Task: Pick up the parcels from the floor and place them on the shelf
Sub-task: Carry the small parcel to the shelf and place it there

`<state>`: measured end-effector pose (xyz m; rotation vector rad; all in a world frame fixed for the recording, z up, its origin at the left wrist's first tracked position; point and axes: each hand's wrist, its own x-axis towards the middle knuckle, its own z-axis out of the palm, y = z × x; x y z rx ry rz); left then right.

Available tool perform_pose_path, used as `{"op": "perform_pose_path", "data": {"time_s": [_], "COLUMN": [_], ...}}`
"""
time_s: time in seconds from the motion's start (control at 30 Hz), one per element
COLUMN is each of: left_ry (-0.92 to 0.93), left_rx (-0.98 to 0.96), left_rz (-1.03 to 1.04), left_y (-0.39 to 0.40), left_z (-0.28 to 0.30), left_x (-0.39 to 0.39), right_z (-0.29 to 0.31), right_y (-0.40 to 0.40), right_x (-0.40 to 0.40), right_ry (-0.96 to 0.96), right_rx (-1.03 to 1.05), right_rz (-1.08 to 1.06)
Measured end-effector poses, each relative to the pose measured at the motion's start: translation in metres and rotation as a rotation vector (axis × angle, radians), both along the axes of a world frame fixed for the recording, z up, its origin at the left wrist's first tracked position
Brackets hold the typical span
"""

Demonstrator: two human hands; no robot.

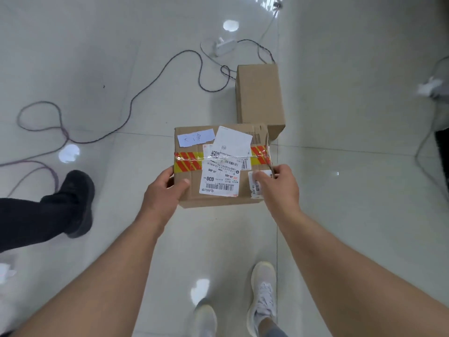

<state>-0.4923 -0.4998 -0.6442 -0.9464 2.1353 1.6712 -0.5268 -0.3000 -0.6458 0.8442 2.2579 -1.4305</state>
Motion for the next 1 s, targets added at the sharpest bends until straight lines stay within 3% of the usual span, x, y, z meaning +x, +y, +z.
{"op": "perform_pose_path", "data": {"time_s": [0.53, 1.0], "left_ry": [0.138, 0.17], "left_rx": [0.012, 0.115], "left_rz": [-0.45, -0.823], "left_y": [0.077, 0.211], "left_z": [0.189, 0.27], "left_x": [0.049, 0.163], "right_z": [0.171, 0.253], "right_y": [0.083, 0.194], "right_x": [0.136, 0.319], "right_ry": [0.177, 0.25], "right_rx": [0.058, 0.159], "right_rz": [-0.383, -0.707]}}
